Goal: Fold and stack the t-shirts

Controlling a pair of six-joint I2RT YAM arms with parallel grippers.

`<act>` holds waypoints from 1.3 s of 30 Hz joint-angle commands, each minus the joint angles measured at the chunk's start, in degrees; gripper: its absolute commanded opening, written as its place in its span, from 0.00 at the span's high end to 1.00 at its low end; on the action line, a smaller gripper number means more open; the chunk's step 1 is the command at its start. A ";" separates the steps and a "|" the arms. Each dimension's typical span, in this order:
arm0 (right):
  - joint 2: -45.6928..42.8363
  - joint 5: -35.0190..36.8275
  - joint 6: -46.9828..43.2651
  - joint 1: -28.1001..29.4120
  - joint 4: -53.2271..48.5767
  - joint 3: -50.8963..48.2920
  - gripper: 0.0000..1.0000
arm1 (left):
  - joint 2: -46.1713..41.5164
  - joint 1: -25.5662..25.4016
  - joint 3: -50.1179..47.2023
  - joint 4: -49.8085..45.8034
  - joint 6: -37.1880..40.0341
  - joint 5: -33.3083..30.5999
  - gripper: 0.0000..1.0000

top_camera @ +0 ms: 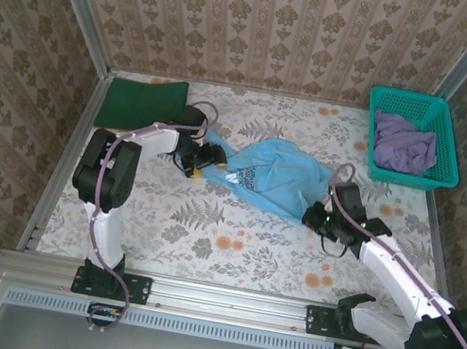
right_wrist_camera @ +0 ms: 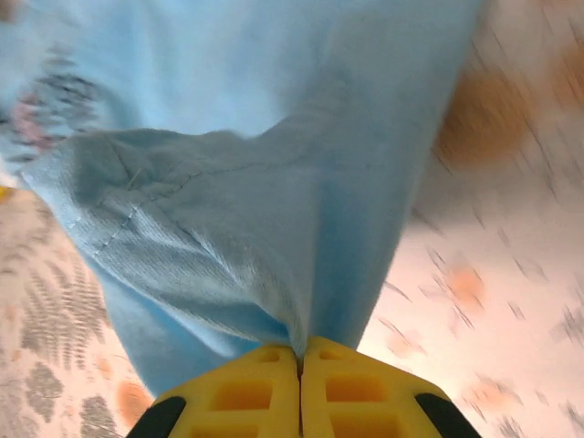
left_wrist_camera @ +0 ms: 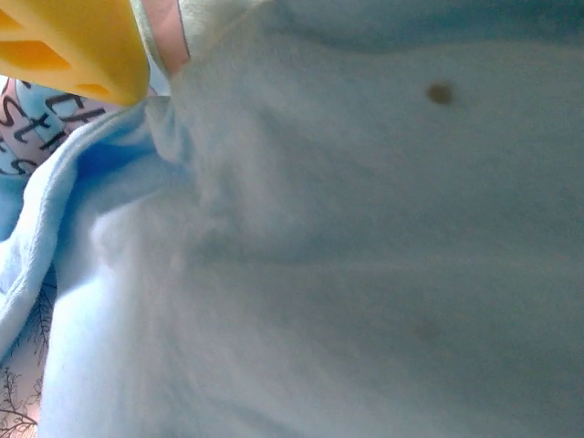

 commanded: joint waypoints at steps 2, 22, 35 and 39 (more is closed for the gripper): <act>-5.89 -1.41 9.77 -0.42 -1.84 -7.38 0.90 | 3.17 0.24 2.25 -5.08 4.27 -1.68 0.40; -14.11 2.75 8.11 -3.09 -6.96 -6.06 0.96 | 1.49 -1.35 28.71 -24.38 6.19 -14.03 0.66; -16.35 3.30 10.08 -3.13 -10.15 -8.48 0.95 | -2.51 0.84 17.23 -26.25 3.23 -12.30 0.43; -16.13 2.42 10.36 -3.08 -9.20 -9.11 0.94 | -9.28 4.27 3.53 -18.39 -2.38 -10.06 0.59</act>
